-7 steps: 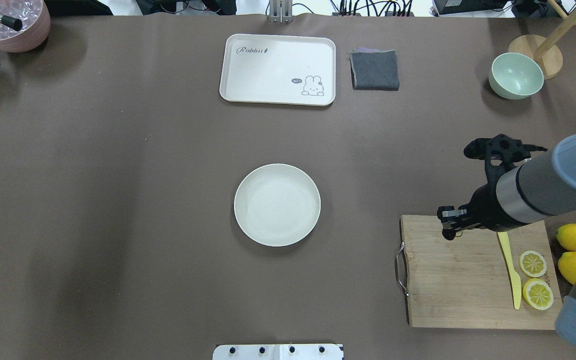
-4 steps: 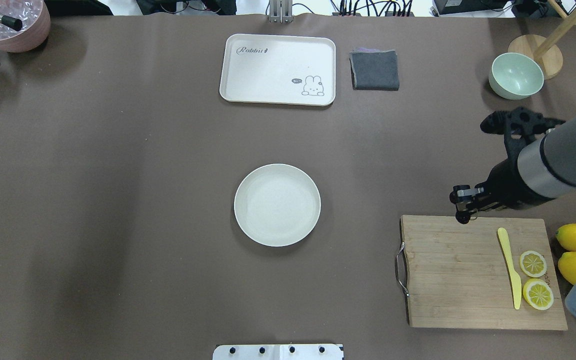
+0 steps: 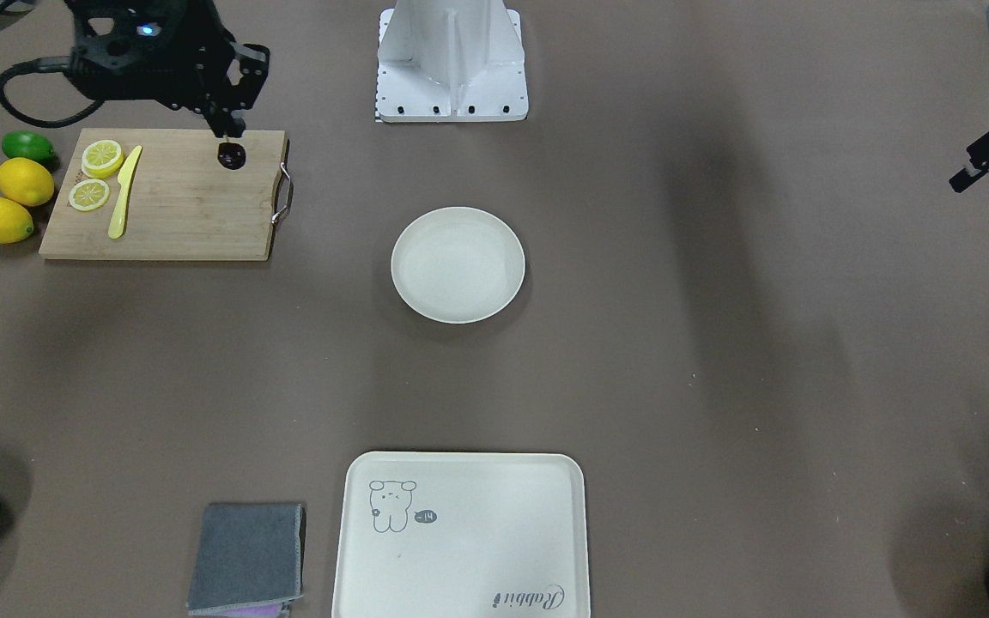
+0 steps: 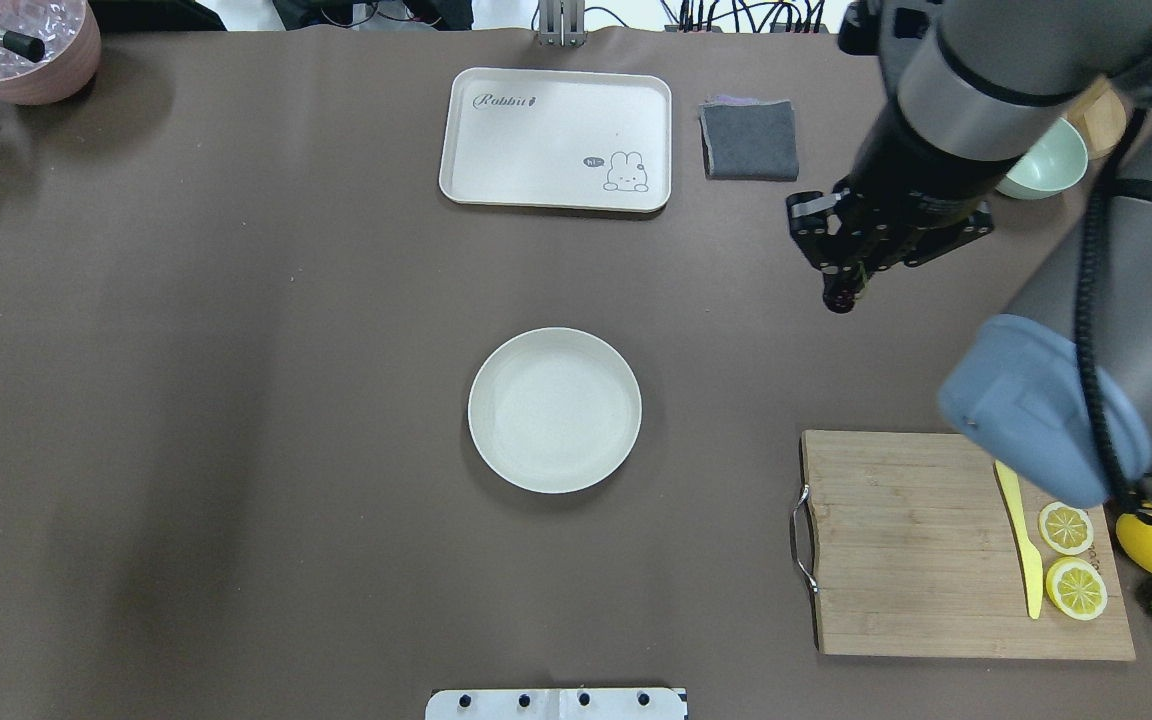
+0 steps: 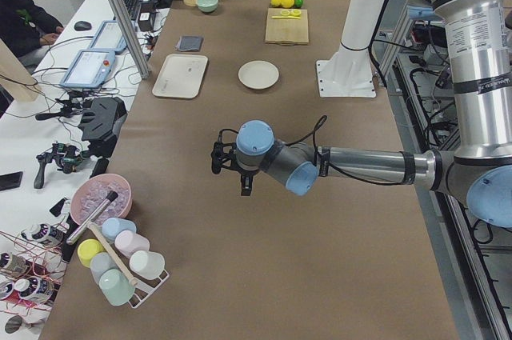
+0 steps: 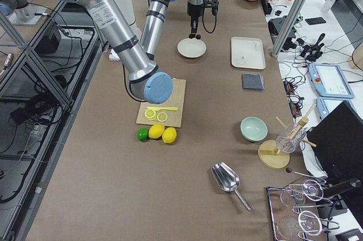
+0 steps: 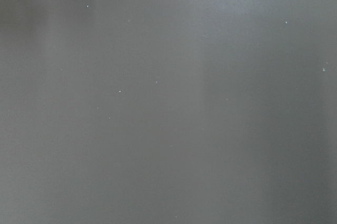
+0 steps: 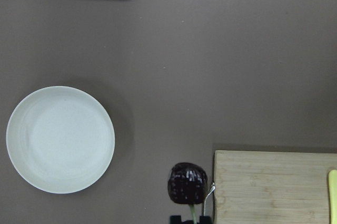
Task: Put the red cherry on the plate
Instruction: 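Lift the cherries with the right gripper and carry toward the plate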
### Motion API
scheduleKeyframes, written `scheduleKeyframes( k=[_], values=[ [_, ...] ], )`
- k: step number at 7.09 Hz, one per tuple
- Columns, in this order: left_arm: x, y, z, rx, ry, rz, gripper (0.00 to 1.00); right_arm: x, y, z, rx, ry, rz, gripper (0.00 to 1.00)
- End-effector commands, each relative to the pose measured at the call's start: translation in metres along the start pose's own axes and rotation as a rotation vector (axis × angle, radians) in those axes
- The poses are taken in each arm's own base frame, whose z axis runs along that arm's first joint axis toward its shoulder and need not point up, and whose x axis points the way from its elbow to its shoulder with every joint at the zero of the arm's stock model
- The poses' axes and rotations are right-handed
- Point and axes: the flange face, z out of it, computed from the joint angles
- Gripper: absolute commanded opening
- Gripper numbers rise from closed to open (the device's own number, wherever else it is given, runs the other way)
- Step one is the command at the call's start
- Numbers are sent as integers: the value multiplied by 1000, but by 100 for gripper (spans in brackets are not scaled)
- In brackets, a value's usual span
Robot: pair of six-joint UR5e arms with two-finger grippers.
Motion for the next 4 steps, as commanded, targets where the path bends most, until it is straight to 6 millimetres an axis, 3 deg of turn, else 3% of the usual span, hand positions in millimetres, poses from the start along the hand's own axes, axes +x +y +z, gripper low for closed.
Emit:
scheduleKeyframes(
  k=[1, 2, 4],
  values=[
    [-11, 12, -1, -6, -9, -19, 99, -89, 29, 44, 26, 72, 7, 0],
    [-15, 15, -3, -6, -8, -29, 99, -113, 36, 63, 35, 63, 10, 0],
    [-20, 21, -7, 0, -10, -39, 99, -159, 20, 113, 56, 40, 39, 0]
  ],
)
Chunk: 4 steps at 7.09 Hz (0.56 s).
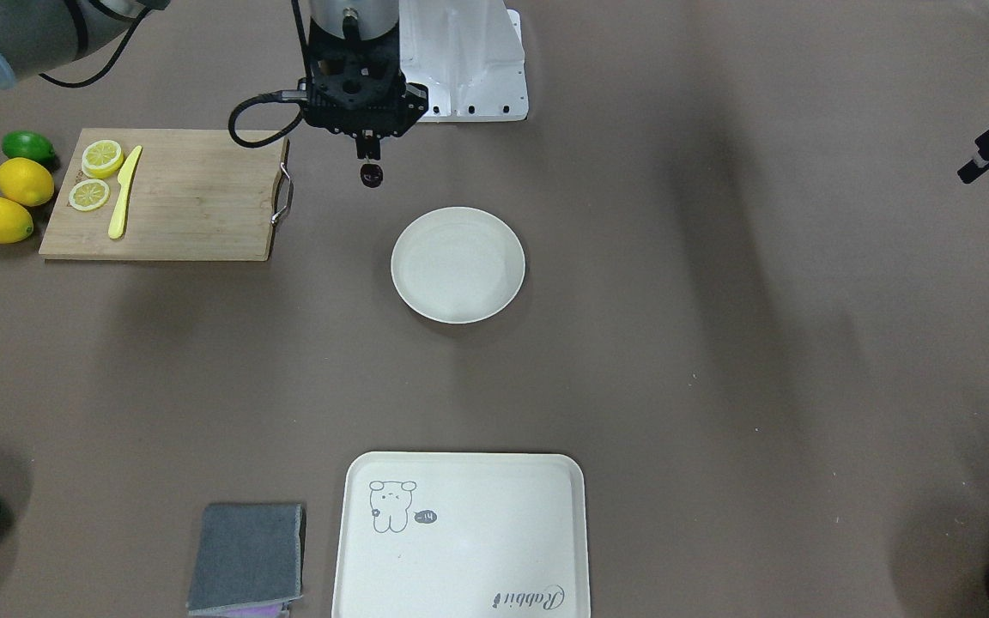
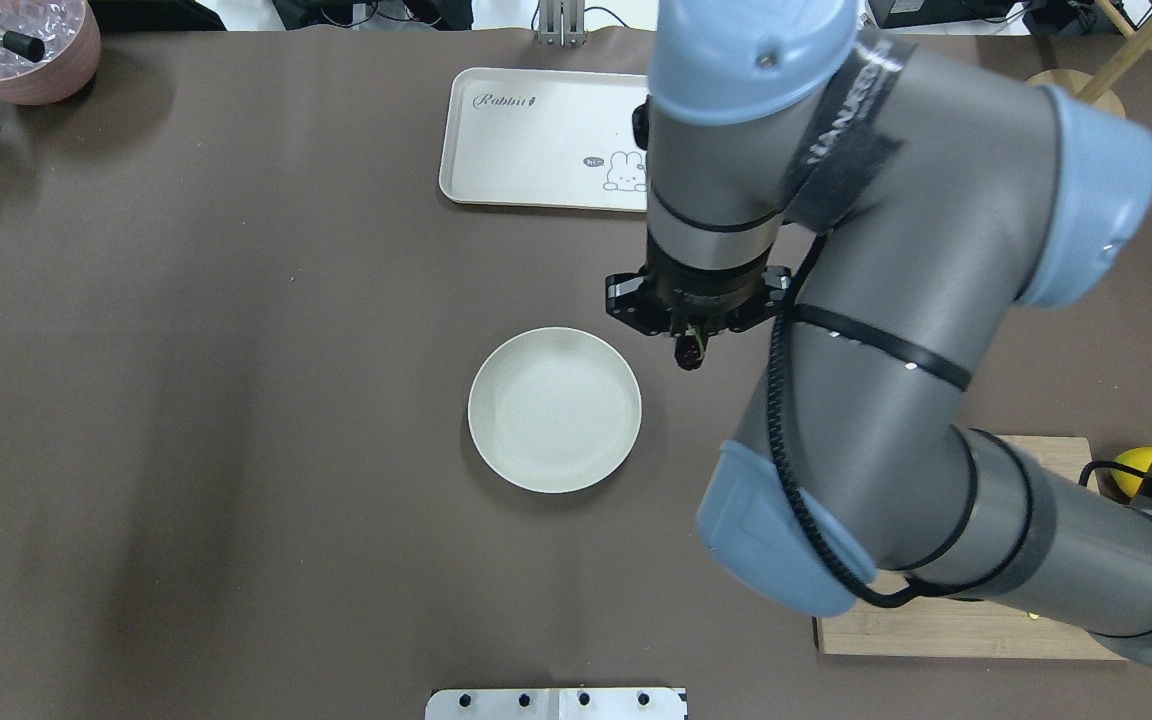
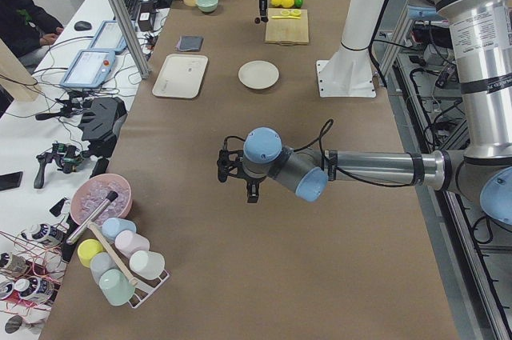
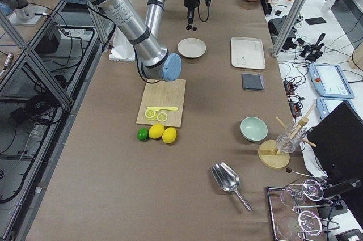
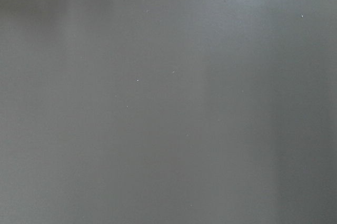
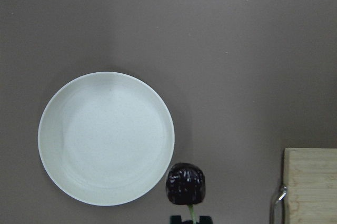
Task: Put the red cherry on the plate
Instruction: 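Lift the cherries with the right gripper and carry toward the plate, then lower the cherries into the white plate and open the right gripper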
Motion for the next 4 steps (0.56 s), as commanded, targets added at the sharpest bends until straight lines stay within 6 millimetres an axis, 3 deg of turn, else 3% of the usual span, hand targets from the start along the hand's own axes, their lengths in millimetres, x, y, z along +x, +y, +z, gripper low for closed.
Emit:
scheduleKeyframes(
  k=[1, 3, 4],
  values=[
    [-3, 4, -2, 2, -1, -7, 99, -42, -16, 56, 31, -19, 28, 0],
    [-7, 11, -6, 6, -5, -17, 99, -61, -42, 101, 57, -51, 33, 0],
    [-7, 11, -6, 7, -8, -18, 99, -68, -43, 114, 60, -50, 49, 0]
  ],
)
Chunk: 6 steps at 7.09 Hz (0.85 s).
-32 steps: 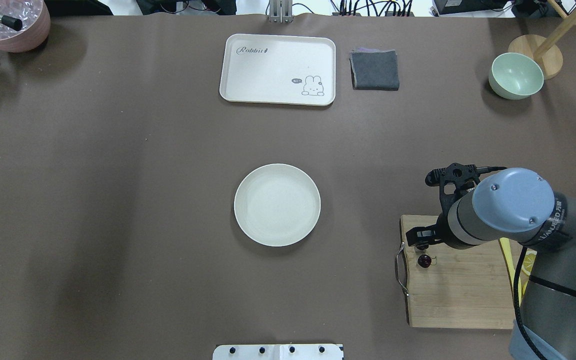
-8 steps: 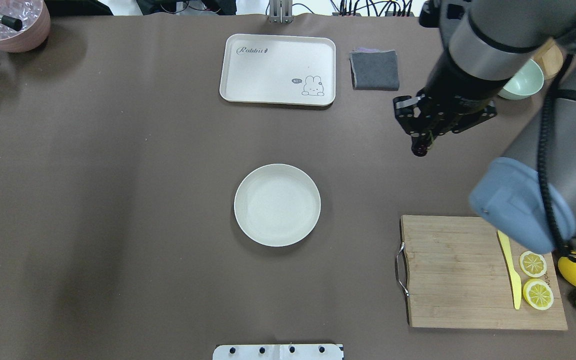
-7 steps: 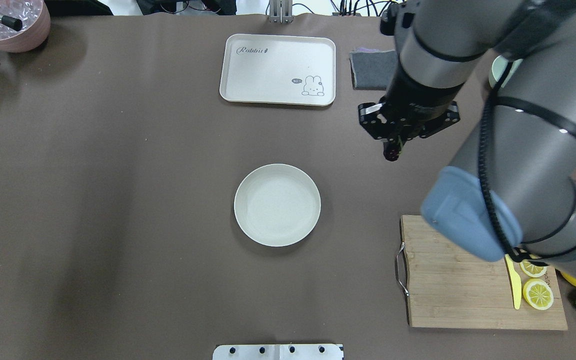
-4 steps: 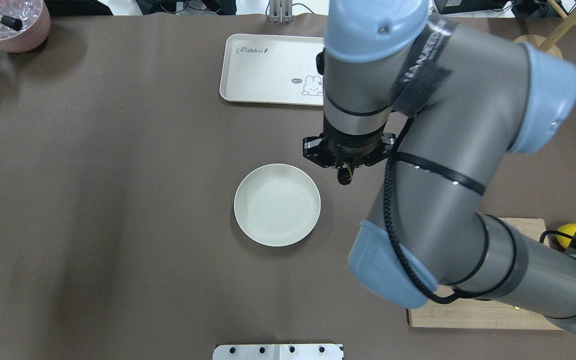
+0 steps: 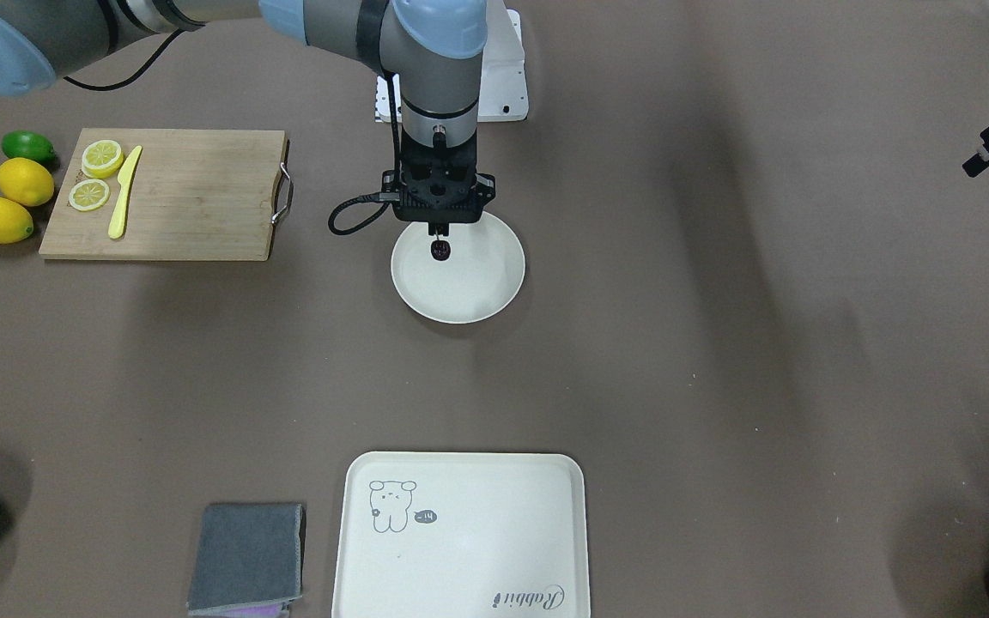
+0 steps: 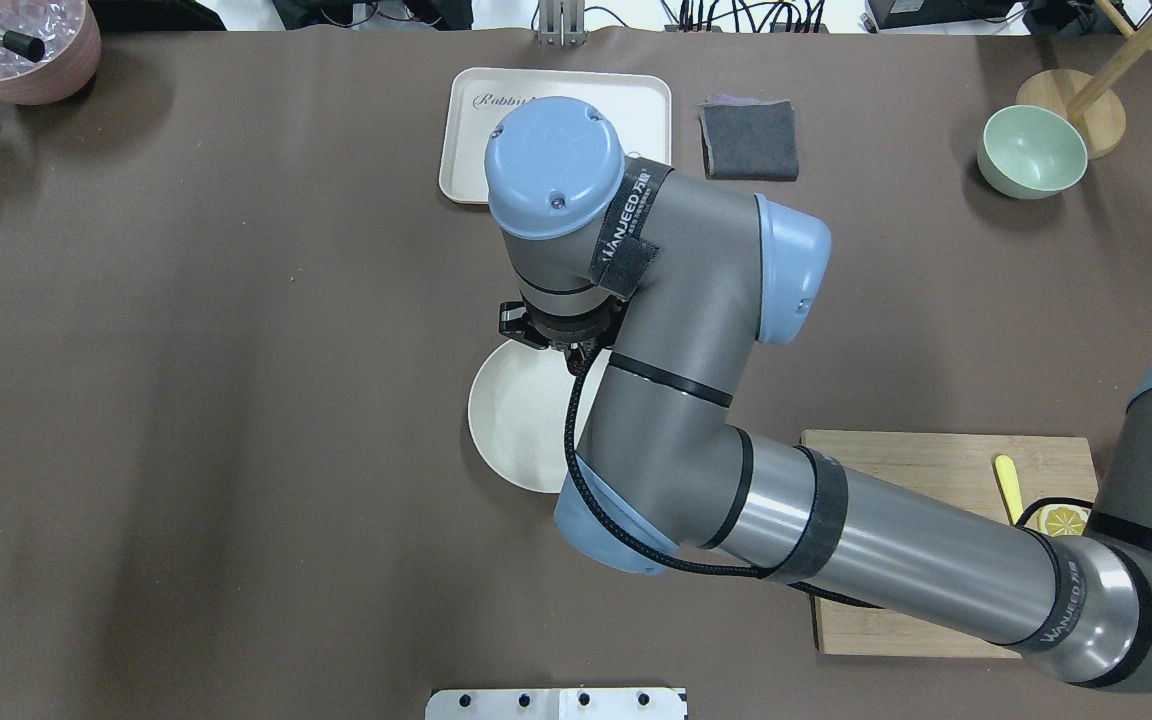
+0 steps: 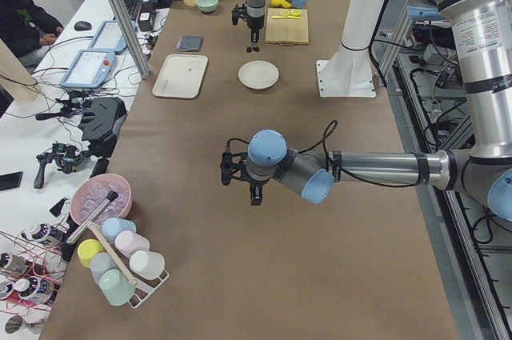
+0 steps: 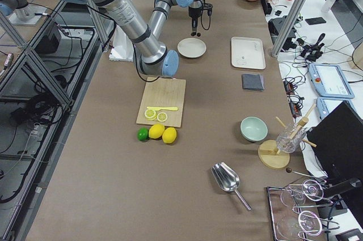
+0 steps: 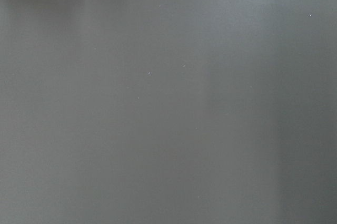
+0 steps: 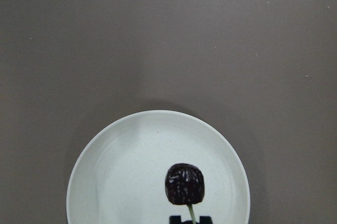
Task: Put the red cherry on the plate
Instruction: 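Lower the cherries into the white plate and open the right gripper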
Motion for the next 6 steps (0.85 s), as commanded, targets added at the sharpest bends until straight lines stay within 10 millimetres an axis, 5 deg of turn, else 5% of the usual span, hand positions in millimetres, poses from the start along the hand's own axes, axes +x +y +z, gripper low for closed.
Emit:
scheduleKeyframes(
  k=[1, 6],
  values=[
    [-2, 3, -1, 3, -6, -5, 99, -15, -3, 38, 36, -7, 3, 0],
    [-4, 3, 0, 2, -9, -8, 99, -32, 42, 83, 30, 22, -30, 0]
  ],
)
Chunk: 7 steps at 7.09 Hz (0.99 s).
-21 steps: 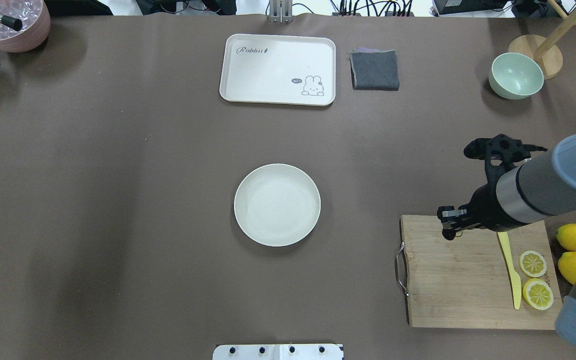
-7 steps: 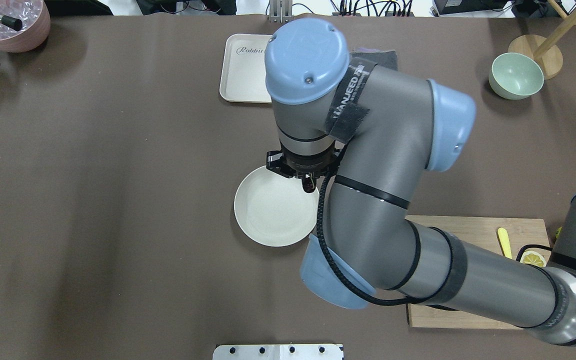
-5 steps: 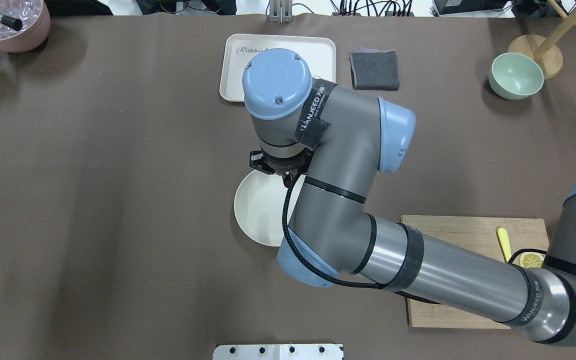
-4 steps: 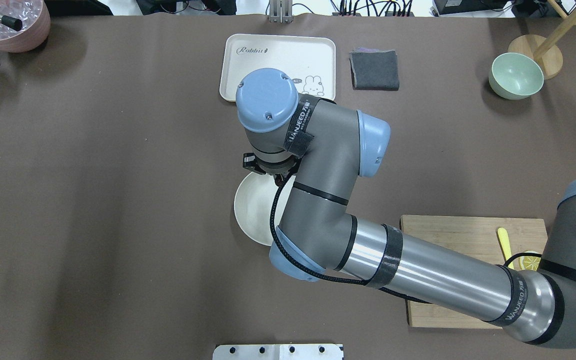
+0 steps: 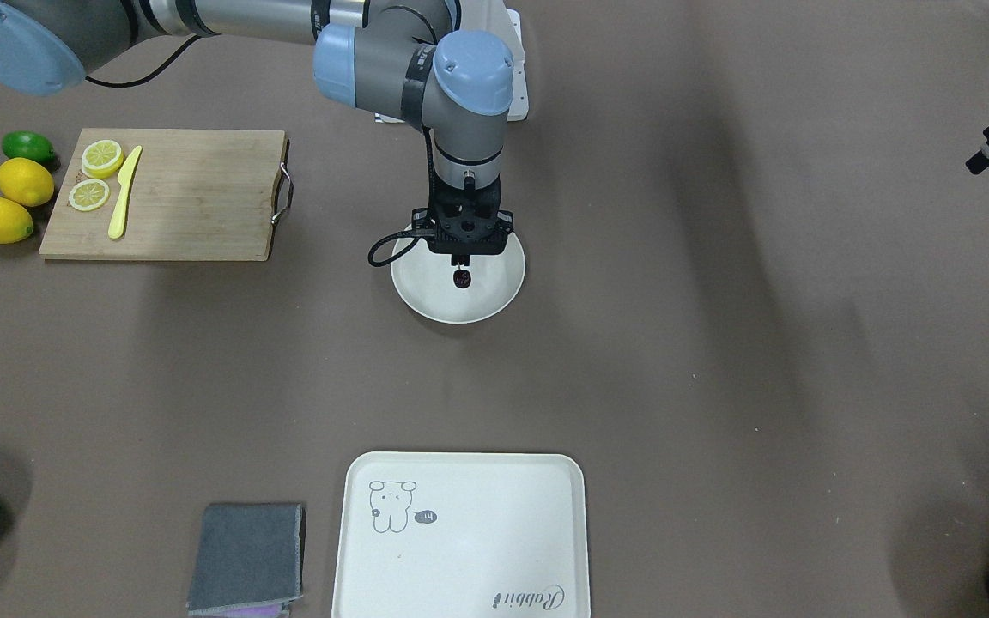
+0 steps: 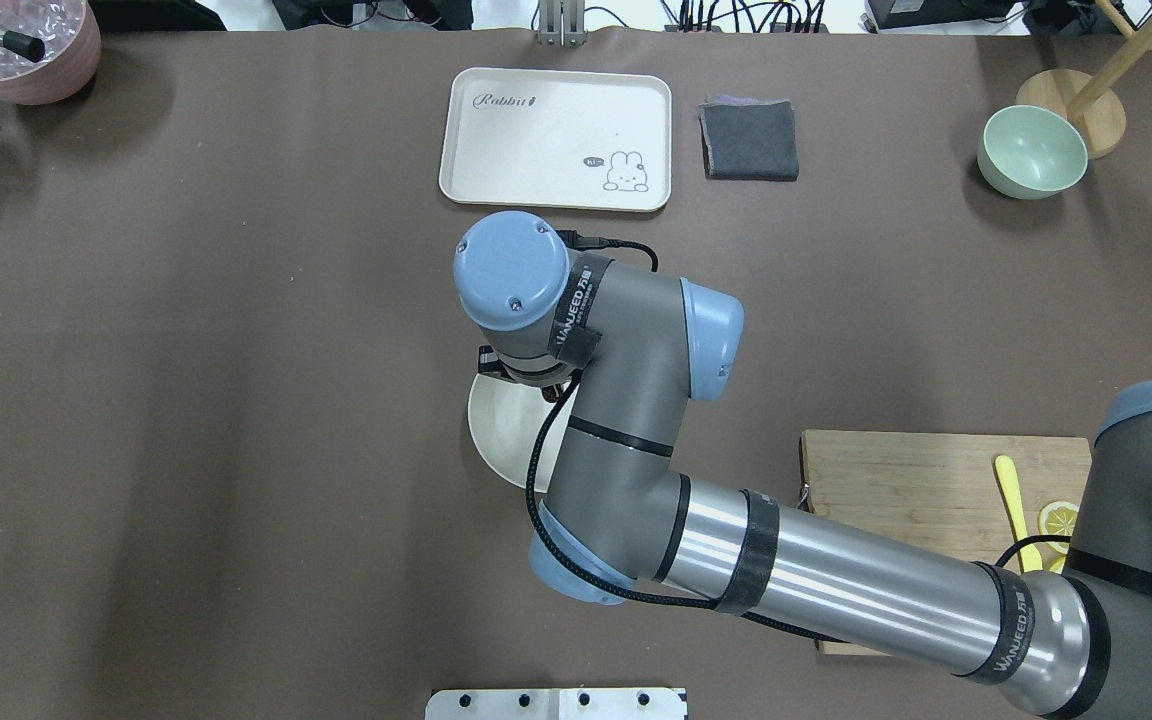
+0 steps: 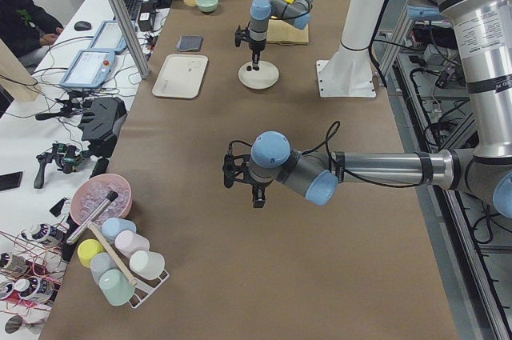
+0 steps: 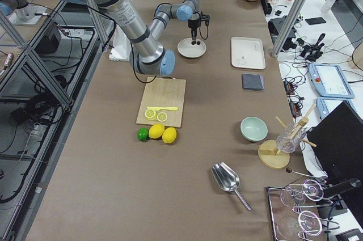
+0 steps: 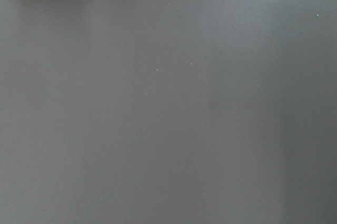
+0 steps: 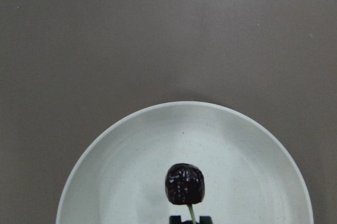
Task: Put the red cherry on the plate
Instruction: 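Lower the cherries into the white plate and open the right gripper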
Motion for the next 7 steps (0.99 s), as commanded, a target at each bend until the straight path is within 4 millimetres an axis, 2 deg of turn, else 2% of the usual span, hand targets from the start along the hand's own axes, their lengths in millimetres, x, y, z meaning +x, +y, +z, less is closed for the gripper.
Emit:
scheduleKeyframes(
  k=[1, 3, 4, 5, 6, 7],
  values=[
    [-2, 2, 0, -1, -2, -5, 99, -3, 19, 16, -2, 16, -2, 0],
    [-4, 4, -1, 0, -3, -9, 99, -2, 34, 32, 14, 24, -13, 0],
    [-4, 4, -1, 0, -3, -9, 99, -3, 34, 31, 17, 16, -11, 6],
    [-4, 4, -1, 0, -4, -9, 99, -2, 32, 30, 20, 15, -8, 74],
    [-4, 4, -1, 0, -3, -9, 99, -2, 31, 29, 23, 15, 22, 99],
    [-4, 4, -1, 0, -3, -9, 99, 0, 21, 21, 27, 11, 38, 100]
  ],
)
